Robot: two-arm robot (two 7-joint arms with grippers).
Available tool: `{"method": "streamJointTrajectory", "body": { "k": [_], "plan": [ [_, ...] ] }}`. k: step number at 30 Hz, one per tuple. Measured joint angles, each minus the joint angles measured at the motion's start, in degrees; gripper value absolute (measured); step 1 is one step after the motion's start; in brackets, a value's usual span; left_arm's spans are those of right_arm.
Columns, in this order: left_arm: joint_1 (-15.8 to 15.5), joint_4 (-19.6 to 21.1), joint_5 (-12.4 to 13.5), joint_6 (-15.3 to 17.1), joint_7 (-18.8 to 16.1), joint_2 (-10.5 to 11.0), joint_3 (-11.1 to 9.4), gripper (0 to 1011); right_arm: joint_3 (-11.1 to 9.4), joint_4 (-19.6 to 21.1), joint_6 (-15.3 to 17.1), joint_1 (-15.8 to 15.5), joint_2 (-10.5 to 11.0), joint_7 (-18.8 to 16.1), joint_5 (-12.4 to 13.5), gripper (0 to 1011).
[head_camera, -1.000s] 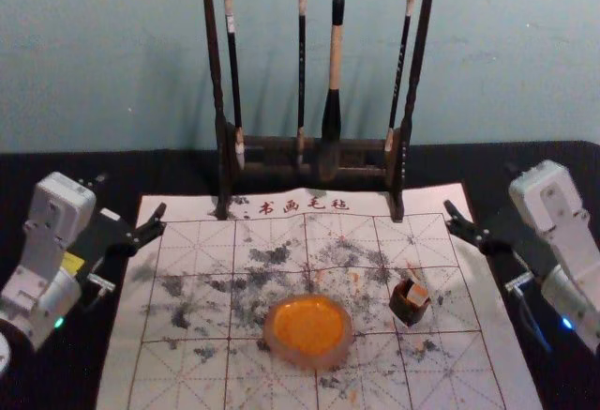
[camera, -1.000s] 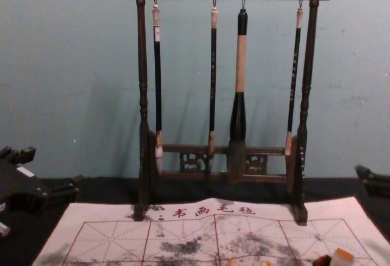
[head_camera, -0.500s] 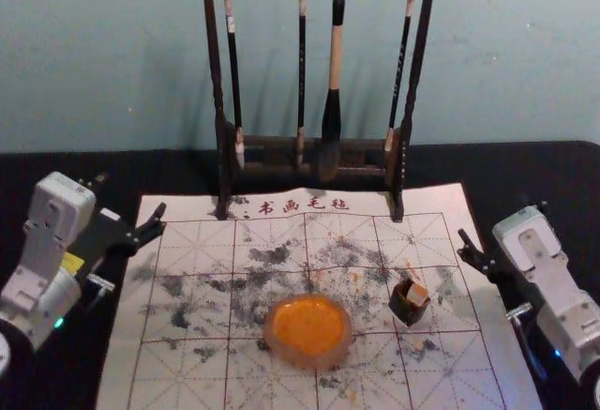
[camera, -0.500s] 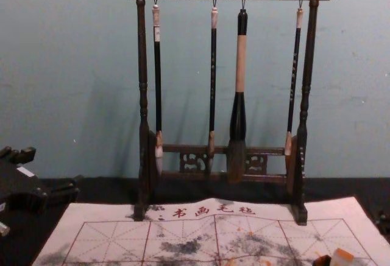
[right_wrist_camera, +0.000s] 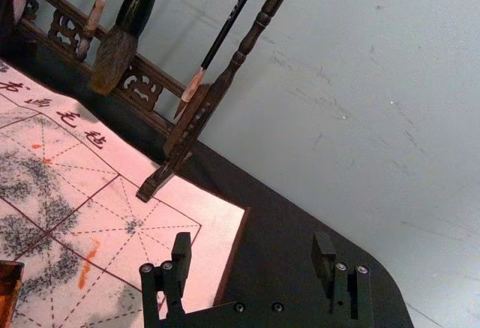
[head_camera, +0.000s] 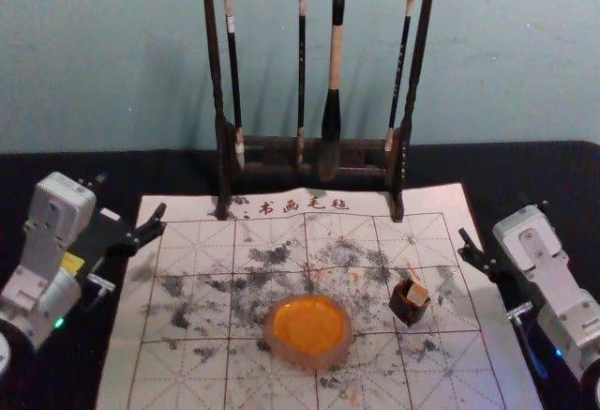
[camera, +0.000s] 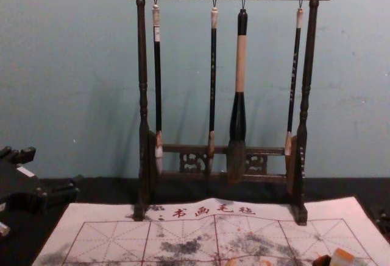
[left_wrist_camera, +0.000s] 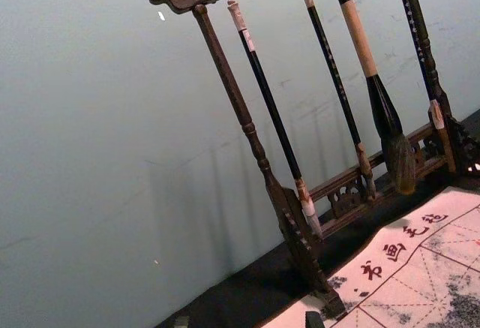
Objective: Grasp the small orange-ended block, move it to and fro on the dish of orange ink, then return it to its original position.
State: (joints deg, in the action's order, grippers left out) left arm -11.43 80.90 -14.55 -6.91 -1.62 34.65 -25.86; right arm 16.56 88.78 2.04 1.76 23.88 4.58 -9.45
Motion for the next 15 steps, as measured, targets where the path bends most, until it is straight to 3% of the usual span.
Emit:
{"method": "streamJointTrajectory", "body": {
  "k": [15],
  "plan": [
    [0.0, 0.0, 0.0, 0.0, 0.0, 0.0, 0.0, 1001, 0.1, 0.2, -0.1, 0.0, 0.1, -0.1, 0.1, 1000]
  ]
}}
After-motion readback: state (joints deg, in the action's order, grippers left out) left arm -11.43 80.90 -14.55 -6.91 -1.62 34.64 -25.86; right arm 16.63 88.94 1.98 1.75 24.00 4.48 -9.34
